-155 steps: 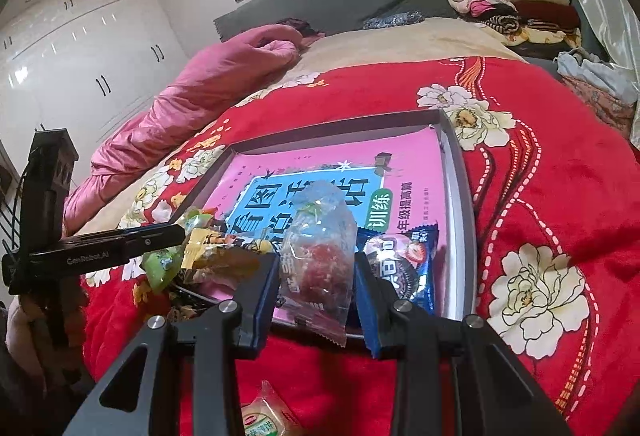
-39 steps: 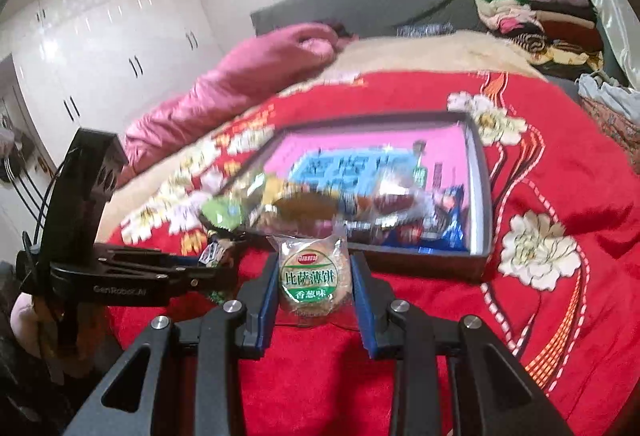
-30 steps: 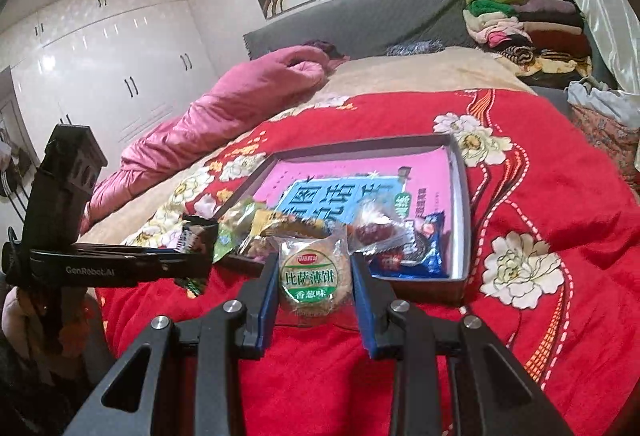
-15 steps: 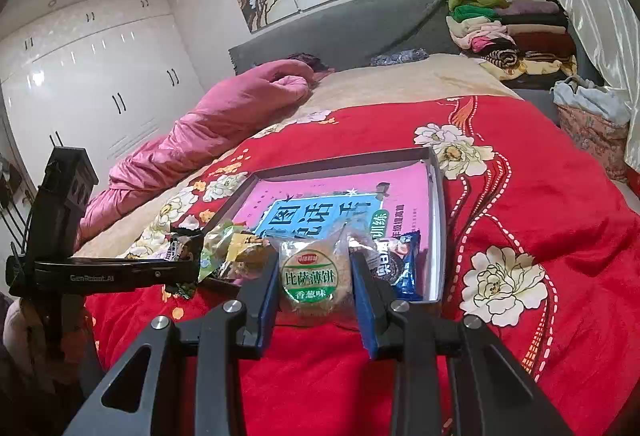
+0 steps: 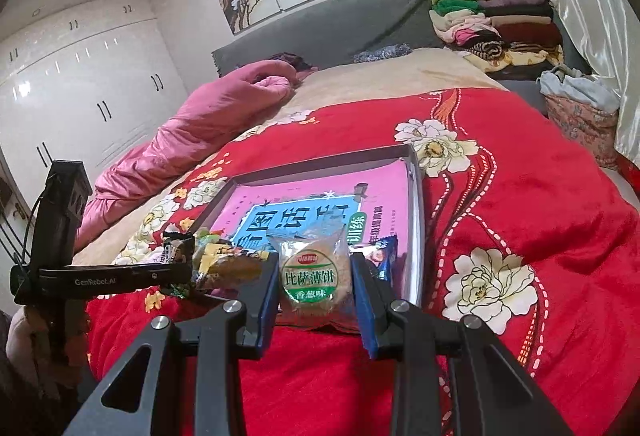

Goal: Organize snacks
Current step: 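Carry the pea pack to the tray with the left tool while the right tool carries the cracker, then lower the pea pack into the tray with the left tool while the right tool lowers the cracker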

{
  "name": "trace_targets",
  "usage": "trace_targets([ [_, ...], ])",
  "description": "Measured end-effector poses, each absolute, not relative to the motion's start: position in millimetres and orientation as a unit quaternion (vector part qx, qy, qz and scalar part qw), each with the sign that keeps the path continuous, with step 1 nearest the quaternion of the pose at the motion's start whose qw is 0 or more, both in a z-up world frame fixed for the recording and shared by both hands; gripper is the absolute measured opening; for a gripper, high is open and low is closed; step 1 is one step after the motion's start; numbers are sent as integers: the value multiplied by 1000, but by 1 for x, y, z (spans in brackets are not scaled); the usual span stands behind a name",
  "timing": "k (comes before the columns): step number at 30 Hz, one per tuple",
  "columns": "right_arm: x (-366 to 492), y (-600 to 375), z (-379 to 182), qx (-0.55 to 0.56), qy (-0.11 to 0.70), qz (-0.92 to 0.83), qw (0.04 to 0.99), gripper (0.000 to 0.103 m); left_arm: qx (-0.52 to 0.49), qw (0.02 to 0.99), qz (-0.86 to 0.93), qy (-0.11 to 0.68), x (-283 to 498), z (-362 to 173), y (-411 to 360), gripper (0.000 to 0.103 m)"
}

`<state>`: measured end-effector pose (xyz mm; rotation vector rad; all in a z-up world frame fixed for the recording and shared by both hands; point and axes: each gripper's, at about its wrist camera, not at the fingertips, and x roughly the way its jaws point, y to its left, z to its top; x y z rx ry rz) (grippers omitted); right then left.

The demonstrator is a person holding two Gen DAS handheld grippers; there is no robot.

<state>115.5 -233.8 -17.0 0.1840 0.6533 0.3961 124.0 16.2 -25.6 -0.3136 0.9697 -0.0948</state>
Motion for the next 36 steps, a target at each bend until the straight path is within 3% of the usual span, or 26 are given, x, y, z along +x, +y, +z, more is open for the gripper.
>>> trace_targets([
  [36,131,-246,-22,84,326,132,932,34,-135,878,-39,458,142,-31,16,38],
])
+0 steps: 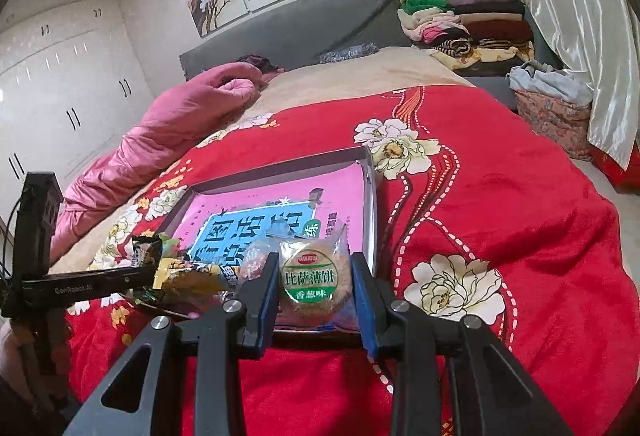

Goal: Organize snacks
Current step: 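Lower the pea pack into the tray with the left tool while the right tool lowers the cracker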

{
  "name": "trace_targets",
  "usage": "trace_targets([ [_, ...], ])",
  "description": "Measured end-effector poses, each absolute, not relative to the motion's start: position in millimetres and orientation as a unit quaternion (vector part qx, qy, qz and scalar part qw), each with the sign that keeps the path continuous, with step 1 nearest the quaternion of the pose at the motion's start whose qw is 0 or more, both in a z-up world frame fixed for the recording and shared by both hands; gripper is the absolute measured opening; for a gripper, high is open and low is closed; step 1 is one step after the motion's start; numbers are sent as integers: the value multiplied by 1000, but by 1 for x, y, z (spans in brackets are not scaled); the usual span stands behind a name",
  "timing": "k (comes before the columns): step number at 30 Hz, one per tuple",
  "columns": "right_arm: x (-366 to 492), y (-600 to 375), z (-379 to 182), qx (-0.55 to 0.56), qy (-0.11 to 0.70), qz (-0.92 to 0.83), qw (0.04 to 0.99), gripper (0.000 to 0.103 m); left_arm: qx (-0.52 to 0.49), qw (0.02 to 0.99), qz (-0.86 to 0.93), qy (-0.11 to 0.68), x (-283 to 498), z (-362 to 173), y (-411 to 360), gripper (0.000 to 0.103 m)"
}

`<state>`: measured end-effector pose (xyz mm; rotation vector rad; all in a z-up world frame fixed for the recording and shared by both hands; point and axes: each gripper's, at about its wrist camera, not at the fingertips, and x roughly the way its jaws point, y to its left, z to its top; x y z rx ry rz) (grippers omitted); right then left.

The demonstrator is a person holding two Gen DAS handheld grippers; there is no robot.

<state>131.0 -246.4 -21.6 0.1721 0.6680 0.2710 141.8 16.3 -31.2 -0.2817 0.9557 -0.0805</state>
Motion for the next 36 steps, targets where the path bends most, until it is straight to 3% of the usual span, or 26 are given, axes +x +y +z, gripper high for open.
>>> trace_targets([
  [36,151,-220,-33,36,343,138,929,34,-133,877,-31,460,146,-33,21,38],
])
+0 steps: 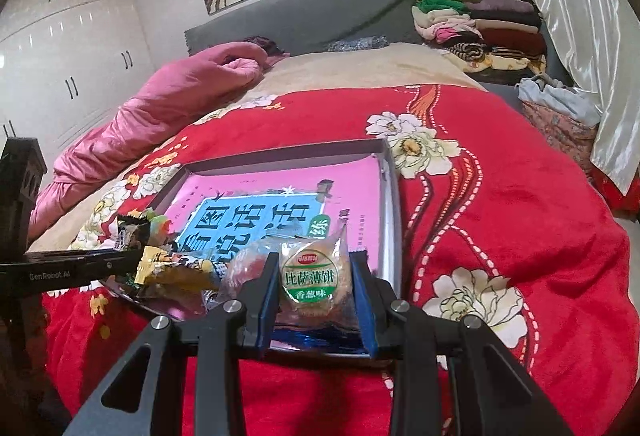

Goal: Organize snacks
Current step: 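Lower the pea pack into the tray with the left tool while the right tool lowers the cracker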

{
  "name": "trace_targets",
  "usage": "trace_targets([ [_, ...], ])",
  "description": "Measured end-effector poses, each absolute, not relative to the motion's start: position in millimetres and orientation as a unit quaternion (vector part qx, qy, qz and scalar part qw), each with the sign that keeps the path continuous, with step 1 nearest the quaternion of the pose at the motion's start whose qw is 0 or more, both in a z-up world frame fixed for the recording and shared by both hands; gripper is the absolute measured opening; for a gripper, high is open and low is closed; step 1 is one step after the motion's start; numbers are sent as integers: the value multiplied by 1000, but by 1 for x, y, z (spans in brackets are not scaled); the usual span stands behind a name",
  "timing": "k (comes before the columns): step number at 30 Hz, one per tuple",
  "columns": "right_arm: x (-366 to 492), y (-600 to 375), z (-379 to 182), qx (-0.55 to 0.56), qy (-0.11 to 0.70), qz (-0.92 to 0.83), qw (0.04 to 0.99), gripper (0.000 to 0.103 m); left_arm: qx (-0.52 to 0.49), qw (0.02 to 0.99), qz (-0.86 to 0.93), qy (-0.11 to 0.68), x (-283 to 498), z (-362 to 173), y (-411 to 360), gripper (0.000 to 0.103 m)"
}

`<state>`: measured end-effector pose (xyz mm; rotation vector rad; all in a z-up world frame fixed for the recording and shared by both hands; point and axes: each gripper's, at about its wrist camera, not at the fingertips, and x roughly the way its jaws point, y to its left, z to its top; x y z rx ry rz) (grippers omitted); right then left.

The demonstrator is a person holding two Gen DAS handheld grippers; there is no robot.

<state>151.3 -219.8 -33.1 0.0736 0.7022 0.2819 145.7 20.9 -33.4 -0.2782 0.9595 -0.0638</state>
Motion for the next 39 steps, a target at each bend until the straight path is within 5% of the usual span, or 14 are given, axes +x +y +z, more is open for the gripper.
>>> trace_targets([
  [39,163,-184,-49,-4,358,175,917,35,-122,876,-30,465,150,-35,18,39],
])
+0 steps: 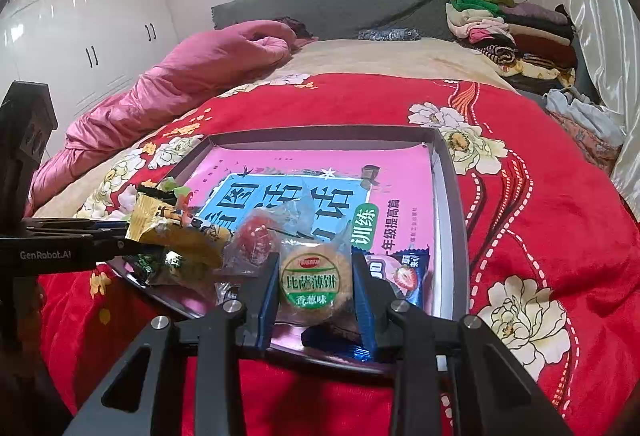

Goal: Organize snacks
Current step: 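Lower the pea pack into the tray with the left tool while the right tool lowers the cracker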

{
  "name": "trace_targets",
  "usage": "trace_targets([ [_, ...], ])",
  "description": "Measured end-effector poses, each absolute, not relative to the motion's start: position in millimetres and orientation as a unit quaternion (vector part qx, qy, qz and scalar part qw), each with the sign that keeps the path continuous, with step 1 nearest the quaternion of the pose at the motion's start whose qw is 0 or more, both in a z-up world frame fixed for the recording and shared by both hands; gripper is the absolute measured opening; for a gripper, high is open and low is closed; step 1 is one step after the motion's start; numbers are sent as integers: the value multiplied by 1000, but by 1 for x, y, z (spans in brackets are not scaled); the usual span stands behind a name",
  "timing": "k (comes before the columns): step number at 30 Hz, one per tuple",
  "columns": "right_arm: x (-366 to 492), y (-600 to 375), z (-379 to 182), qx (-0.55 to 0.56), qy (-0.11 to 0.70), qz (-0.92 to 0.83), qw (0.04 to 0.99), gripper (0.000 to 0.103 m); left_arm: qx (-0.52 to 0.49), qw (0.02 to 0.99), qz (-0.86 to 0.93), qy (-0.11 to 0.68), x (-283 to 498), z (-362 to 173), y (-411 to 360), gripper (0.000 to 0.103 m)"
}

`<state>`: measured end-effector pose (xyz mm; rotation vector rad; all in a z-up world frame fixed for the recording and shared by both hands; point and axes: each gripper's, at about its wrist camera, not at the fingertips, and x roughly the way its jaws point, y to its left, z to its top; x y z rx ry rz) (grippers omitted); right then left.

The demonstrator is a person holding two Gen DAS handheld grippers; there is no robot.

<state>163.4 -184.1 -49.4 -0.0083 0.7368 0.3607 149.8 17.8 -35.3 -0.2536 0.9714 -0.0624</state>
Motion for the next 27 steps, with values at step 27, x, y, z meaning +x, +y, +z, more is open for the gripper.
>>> trace_targets([
  [27,164,-196,-48,-3,361,138,922,35,-116,880,-37,459,153,-33,16,46],
])
